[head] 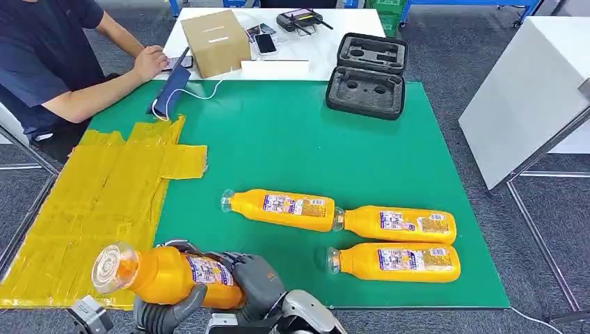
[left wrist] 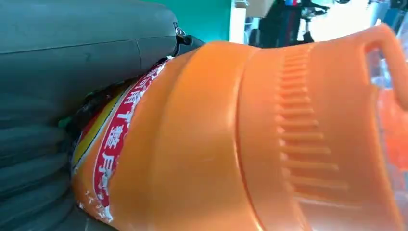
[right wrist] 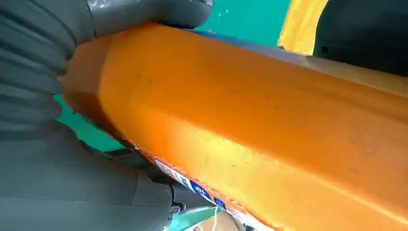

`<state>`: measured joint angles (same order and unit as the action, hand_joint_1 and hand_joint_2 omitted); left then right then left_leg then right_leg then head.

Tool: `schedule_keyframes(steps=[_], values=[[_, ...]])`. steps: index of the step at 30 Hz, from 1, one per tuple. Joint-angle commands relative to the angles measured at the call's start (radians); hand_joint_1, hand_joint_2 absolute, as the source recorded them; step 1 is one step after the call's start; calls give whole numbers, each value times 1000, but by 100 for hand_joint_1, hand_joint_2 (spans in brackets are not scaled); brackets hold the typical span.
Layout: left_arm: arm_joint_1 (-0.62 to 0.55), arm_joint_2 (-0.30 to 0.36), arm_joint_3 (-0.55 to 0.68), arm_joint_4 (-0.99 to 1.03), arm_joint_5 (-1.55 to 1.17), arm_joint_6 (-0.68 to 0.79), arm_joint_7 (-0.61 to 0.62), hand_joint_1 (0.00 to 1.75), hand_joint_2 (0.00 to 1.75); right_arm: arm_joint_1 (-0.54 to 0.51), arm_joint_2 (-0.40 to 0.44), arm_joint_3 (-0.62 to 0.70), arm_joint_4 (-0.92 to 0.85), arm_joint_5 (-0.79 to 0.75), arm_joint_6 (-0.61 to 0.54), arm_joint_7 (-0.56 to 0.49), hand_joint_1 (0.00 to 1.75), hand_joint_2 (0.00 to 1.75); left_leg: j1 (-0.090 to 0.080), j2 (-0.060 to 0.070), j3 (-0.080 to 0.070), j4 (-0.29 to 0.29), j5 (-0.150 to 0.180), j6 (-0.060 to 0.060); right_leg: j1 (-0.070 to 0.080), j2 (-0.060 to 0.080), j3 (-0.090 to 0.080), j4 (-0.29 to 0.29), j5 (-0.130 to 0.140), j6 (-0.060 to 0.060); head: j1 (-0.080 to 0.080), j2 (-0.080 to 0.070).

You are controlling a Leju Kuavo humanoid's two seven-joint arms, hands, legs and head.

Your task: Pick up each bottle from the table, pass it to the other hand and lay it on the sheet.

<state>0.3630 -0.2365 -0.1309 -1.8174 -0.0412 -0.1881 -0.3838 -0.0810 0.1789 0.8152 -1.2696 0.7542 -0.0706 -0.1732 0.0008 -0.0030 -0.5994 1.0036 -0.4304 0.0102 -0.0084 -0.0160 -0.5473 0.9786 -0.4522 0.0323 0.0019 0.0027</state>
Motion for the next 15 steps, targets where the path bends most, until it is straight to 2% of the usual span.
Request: schedule_keyframes(steps=[1,7,8,9,10,12,13,15], values=[[-64,14,18,3,0,-18,19,175,175,45,3,-40,-66,4,-38,34,175,175,0,-2,0,0,0,-1,0,-2,1,0,-1,-1,0,0],[-72,39,52,4,13,-47,23,175,175,43,3,-95,-132,-30,-55,50,175,175,1,-1,1,-1,0,-1,1,0,3,-1,-1,-1,0,0],[-74,42,59,2,-3,-43,25,175,175,47,1,-104,-147,-36,-59,53,148,175,0,-1,1,0,0,-1,0,0,2,0,0,-1,0,0],[-77,45,75,-2,-13,-42,24,175,175,53,-1,-118,-170,-45,-68,60,16,175,1,-1,2,-1,0,-1,1,0,4,-1,-1,-1,0,0],[-78,48,83,-3,-11,-47,23,175,175,55,-2,-126,-180,-49,-72,64,0,175,0,-1,2,-1,0,-1,0,0,3,-1,-1,-1,0,0],[-89,61,129,-4,-72,-17,13,175,175,47,-13,-143,-219,-58,-70,84,0,175,0,0,2,-1,0,-1,0,1,3,-1,-1,-1,0,0],[-103,63,159,4,-117,5,6,175,175,49,-18,-153,-242,-47,-82,97,0,0,0,0,1,-1,0,-1,0,1,2,0,0,-1,0,0],[-135,75,216,25,-274,86,-22,175,175,37,-27,-170,-276,-13,-89,134,0,0,0,0,3,-1,0,-2,0,2,4,-1,0,-2,0,0]])
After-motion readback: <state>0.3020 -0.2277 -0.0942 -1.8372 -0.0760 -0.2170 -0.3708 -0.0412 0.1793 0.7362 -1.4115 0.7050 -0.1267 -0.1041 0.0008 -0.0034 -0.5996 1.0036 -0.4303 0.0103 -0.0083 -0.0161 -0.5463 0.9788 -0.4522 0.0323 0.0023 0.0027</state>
